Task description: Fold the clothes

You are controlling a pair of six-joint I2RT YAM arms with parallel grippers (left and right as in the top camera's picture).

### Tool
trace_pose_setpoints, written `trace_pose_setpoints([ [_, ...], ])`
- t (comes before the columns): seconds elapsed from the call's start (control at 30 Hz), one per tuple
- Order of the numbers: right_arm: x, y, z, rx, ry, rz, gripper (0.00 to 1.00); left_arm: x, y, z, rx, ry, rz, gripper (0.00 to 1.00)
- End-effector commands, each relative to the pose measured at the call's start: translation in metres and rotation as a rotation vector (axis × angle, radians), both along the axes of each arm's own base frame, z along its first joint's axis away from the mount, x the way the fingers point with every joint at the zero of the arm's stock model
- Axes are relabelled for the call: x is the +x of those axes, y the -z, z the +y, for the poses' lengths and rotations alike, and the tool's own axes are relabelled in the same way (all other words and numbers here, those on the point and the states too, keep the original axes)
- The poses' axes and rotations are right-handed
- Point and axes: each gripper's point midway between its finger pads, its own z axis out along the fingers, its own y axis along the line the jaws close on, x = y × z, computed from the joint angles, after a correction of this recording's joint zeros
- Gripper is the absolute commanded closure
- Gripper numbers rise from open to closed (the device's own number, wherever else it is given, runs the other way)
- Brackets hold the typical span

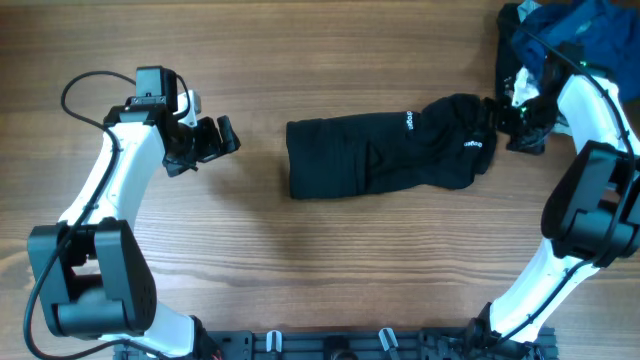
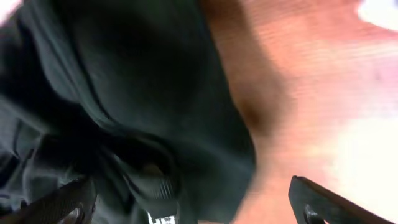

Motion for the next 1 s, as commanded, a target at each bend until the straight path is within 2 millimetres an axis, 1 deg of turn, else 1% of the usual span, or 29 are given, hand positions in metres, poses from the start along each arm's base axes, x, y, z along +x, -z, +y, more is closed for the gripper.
trace_pose_setpoints([
  [0.0,-0.001,0.013,0.016,0.074,-0.09,-0.037,0.0,0.002,-0.008,-0.001,-0.019,-0.006,-0.019,0.0],
  [0.07,0.001,0.02,0.03,0.15,-0.152,-0.087,0.0,0.002,-0.008,-0.001,-0.019,-0.006,-0.019,0.0],
  [0.2,-0.007,0.044,0.043,0.23,-0.172,-0.069,0.0,0.002,-0.008,-0.001,-0.019,-0.006,-0.019,0.0],
  [0.27,-0.009,0.048,0.053,0.299,-0.19,-0.081,0.0,0.002,-0.008,-0.001,-0.02,-0.006,-0.019,0.0],
  [0.3,-0.01,0.046,0.062,0.361,-0.198,-0.092,0.01,0.002,-0.008,-0.001,-0.02,-0.006,-0.018,0.0],
  [0.37,-0.012,0.046,0.071,0.424,-0.188,-0.092,0.01,0.002,-0.008,-0.002,-0.023,-0.005,-0.019,0.0],
  [0.4,-0.017,0.046,0.076,0.456,-0.176,-0.082,0.05,0.002,-0.009,-0.005,-0.042,0.0,-0.02,0.0],
  [0.43,-0.022,0.047,0.078,0.468,-0.167,-0.058,0.12,0.002,-0.009,-0.006,-0.045,0.001,-0.02,0.0],
  [0.47,-0.025,0.046,0.079,0.475,-0.163,-0.041,0.25,0.002,-0.009,-0.006,-0.045,0.001,-0.02,0.0],
  [0.53,-0.029,0.047,0.079,0.468,-0.162,-0.024,0.41,0.002,-0.009,-0.006,-0.045,0.001,-0.021,0.0],
  [0.6,-0.022,0.048,0.077,0.463,-0.126,-0.03,0.61,0.002,-0.009,-0.006,-0.045,0.001,-0.02,0.0],
  [0.67,-0.021,0.048,0.076,0.46,-0.117,-0.031,0.64,0.002,-0.009,-0.006,-0.045,0.001,-0.02,0.0],
  [0.7,-0.021,0.049,0.075,0.453,-0.117,-0.028,0.59,0.002,-0.009,-0.006,-0.045,0.001,-0.02,0.0],
  [0.73,-0.021,0.049,0.075,0.455,-0.117,-0.029,0.28,0.002,-0.009,-0.006,-0.045,0.001,-0.02,0.0],
  [0.77,-0.02,0.047,0.079,0.473,-0.118,-0.038,0.16,0.002,-0.009,-0.006,-0.045,0.001,-0.021,0.0],
  [0.8,-0.018,0.042,0.086,0.51,-0.123,-0.051,0.16,0.002,-0.009,-0.006,-0.045,0.001,-0.021,0.0],
  [0.83,-0.017,0.04,0.091,0.521,-0.131,-0.052,0.36,0.002,-0.009,-0.006,-0.045,0.001,-0.021,0.0],
  [0.87,-0.018,0.041,0.096,0.522,-0.133,-0.042,0.61,0.002,-0.009,-0.006,-0.045,0.001,-0.02,0.0],
  [0.9,-0.018,0.041,0.1,0.523,-0.128,-0.03,0.76,0.002,-0.009,-0.006,-0.045,0.001,-0.02,0.0],
  [0.93,-0.018,0.041,0.102,0.522,-0.128,-0.026,0.96,0.002,-0.009,-0.006,-0.045,0.001,-0.02,0.0],
  [0.97,-0.018,0.041,0.102,0.52,-0.124,-0.024,0.96,0.002,-0.009,-0.006,-0.045,0.001,-0.02,0.0],
])
